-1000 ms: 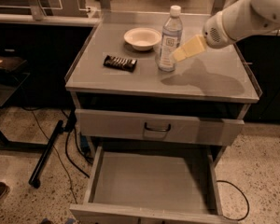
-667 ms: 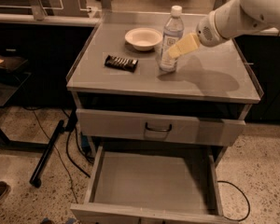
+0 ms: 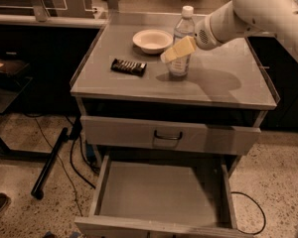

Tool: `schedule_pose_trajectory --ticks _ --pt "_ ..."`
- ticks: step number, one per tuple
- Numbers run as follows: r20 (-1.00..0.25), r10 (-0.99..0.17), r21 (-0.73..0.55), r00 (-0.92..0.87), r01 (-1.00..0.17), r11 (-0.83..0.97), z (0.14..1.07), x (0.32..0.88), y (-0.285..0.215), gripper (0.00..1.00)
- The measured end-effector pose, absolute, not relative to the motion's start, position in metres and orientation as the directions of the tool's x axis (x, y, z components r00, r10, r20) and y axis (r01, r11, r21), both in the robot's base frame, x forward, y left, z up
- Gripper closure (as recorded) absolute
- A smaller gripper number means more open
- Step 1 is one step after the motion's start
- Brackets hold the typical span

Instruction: Place blue plastic bottle into middle drawer

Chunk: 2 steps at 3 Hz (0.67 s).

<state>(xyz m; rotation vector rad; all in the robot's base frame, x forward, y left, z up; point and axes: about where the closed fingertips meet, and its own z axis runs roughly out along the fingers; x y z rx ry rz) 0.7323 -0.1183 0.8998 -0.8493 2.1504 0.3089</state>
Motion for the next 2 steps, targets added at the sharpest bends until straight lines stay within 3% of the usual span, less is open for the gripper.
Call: schedule_pose_trajectory --ticks 1,2 --pt "-0.761 -0.460 -0.037 -0.457 -0.678 0.734 0.8963 0.7375 -0.1040 0.00" --pt "-0.761 -0.460 -0.036 -0.457 -0.678 0.734 0.8962 0.7375 -0.1038 0.19"
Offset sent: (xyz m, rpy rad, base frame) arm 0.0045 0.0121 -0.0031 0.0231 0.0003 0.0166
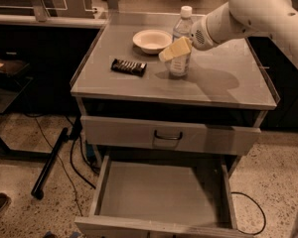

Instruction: Place blue plastic bottle into middle drawer

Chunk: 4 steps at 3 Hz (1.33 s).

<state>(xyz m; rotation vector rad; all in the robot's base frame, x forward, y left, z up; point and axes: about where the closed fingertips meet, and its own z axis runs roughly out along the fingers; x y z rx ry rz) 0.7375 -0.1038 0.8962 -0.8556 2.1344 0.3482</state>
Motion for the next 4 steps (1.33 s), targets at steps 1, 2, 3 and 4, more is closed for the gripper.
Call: schedule_pose_trajectory --ticks 1,2,3,4 --pt "-0.761 -0.460 -0.036 -0.457 -0.678 0.734 0.896 0.738 -0.104 0.42" --pt "-0.761 -0.460 -0.037 -0.457 -0.678 0.734 0.896 0.737 -0.104 0.65" --pt "-0.764 -0.464 -0.045 -0.448 -0.680 0.731 0.904 0.732 -0.105 0.96" --pt "-0.770 -0.462 -0.064 -0.440 -0.667 0.742 0.924 0.694 -0.117 1.00"
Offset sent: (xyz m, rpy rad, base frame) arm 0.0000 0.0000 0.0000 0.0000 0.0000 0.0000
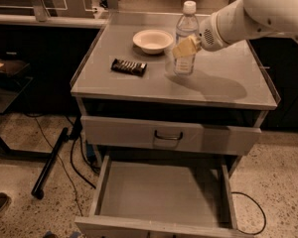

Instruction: Place blue plastic bottle into middle drawer

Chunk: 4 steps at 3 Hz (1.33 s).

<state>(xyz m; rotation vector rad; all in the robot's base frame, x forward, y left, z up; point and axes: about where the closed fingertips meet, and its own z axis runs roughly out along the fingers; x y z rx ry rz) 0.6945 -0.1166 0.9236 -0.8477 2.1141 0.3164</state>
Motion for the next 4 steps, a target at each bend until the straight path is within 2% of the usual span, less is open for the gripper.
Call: schedule_pose_trajectory --ticks 2,4 --pt "-0.752 -0.437 0.000 -0.494 -0.663 0.749 0.931 0.602 -0.126 1.00" --pt "-0.756 -0.432 -0.016 -0.491 -0.646 0.763 0.936 0.596 -0.131 1.00"
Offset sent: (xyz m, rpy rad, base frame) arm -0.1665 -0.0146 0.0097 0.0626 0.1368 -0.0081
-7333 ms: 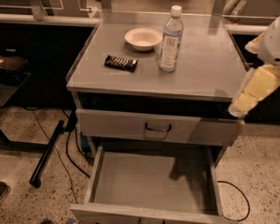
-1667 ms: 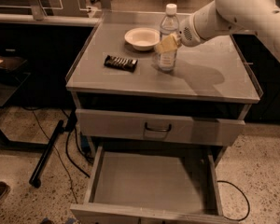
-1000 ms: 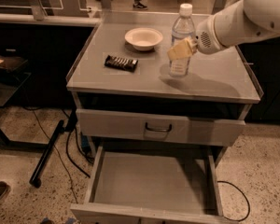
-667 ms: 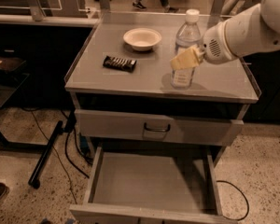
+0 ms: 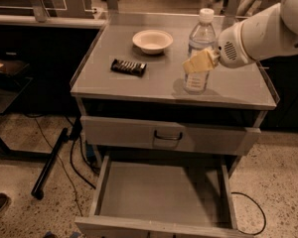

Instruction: Place blue plastic bottle into middle drawer

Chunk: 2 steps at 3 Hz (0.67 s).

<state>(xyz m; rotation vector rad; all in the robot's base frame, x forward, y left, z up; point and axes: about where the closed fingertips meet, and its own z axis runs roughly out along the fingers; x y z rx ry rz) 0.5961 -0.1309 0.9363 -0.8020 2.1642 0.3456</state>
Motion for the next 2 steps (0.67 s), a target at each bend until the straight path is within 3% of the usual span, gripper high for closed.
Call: schedule_pose_trajectory --ticks 2 --pt "-0.718 -0.388 0.015 -0.578 -0.569 0.822 0.902 0.526 -0.151 1.00"
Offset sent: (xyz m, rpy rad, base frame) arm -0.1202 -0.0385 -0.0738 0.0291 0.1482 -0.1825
